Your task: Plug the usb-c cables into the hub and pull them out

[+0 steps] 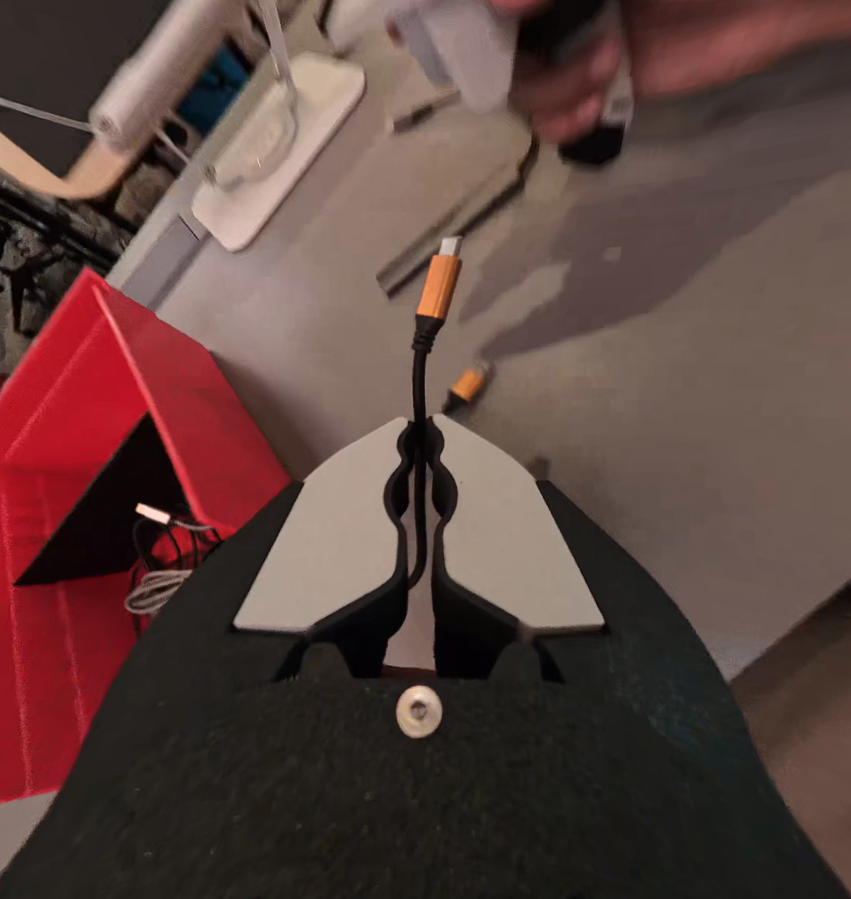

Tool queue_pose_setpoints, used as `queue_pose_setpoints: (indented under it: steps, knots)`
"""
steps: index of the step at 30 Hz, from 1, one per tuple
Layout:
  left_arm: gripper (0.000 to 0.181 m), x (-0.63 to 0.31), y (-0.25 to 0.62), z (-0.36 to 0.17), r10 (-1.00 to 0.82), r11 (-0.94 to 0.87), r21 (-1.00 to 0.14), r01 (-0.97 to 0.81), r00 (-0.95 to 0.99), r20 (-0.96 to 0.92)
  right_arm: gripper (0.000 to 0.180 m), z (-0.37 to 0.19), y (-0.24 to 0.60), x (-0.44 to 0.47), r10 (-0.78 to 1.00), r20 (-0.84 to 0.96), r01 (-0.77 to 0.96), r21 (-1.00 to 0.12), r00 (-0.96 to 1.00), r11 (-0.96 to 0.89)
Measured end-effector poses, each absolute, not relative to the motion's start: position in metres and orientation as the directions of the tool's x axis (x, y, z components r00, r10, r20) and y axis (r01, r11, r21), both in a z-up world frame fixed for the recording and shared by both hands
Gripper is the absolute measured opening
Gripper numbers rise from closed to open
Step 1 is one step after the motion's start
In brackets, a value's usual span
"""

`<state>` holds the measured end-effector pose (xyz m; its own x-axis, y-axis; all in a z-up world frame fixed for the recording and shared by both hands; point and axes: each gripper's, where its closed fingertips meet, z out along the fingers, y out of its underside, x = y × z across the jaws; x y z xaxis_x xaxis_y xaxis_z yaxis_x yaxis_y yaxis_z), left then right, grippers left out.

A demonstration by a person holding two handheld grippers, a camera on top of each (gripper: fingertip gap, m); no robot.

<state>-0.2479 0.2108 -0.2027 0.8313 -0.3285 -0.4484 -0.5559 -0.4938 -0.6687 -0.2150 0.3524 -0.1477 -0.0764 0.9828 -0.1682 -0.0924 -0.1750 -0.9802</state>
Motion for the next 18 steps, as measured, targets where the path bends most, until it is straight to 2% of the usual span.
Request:
queue_pose_setpoints:
  steps: [2,4,9,16,17,18]
  knots:
    - [0.003,-0.251,0.213,-0.227,-0.32,-0.542,-0.628,-0.559,0.828,-0.46,0.023,-0.157,0.351,-0.218,0.983,-0.167,-0.047,-0.984,-0.081,-0.172]
    - [0.003,-0.249,0.214,-0.241,-0.314,-0.564,-0.642,-0.519,0.854,-0.414,0.024,-0.165,0.341,-0.222,0.983,-0.14,-0.004,-0.99,-0.118,-0.141]
    - [0.003,-0.244,0.215,-0.254,-0.315,-0.596,-0.699,-0.395,0.916,-0.249,0.027,-0.193,0.267,-0.219,0.877,-0.073,0.186,-0.982,-0.476,0.019]
    - [0.003,-0.216,0.209,-0.272,-0.374,-0.631,-0.719,-0.291,0.926,-0.047,0.027,-0.215,0.241,-0.228,0.859,0.163,0.223,-0.927,-0.485,0.302]
    - [0.005,-0.203,0.207,-0.269,-0.414,-0.62,-0.737,-0.268,0.91,0.017,0.027,-0.215,0.24,-0.228,0.857,0.168,0.22,-0.926,-0.487,0.307]
    - [0.015,-0.192,0.205,-0.264,-0.449,-0.605,-0.76,-0.24,0.89,0.076,0.027,-0.215,0.24,-0.228,0.86,0.165,0.219,-0.928,-0.483,0.302]
